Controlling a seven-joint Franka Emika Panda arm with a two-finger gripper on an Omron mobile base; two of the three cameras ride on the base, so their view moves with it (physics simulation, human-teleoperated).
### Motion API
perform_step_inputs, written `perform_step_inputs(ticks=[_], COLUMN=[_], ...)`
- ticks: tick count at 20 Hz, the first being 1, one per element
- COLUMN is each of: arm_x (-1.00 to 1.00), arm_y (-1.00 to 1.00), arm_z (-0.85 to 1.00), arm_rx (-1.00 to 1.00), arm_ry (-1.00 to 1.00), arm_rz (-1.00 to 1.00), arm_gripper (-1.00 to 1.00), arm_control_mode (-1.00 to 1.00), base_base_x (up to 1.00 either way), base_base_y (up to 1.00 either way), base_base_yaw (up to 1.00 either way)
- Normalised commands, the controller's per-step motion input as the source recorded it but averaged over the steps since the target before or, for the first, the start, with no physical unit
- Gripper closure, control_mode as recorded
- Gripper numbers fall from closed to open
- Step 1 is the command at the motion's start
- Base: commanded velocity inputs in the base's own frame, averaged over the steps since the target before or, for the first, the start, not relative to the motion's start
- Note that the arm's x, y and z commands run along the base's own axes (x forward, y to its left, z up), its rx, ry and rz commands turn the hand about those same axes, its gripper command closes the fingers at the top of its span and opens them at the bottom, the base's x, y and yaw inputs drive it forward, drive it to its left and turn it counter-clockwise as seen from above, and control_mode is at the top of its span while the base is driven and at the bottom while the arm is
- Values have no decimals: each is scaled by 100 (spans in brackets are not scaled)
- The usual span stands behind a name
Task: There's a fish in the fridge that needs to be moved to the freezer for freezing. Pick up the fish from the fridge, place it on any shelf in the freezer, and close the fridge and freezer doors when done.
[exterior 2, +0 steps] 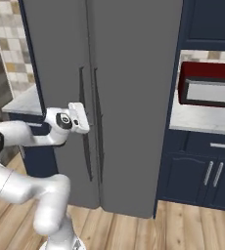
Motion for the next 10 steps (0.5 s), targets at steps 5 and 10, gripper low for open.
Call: perform_step_inputs(ticks=[5,10], arm_x=[76,79], arm_y=[-24,-24], arm_z=[0,0], arm_rx=[0,0], arm_ry=[6,6], arm_rz=[0,0], arm_gripper=[-100,-100], arm_control_mode=[-100,-100], base_base_x=[0,0], base_base_y=[0,0], base_base_yaw=[0,0])
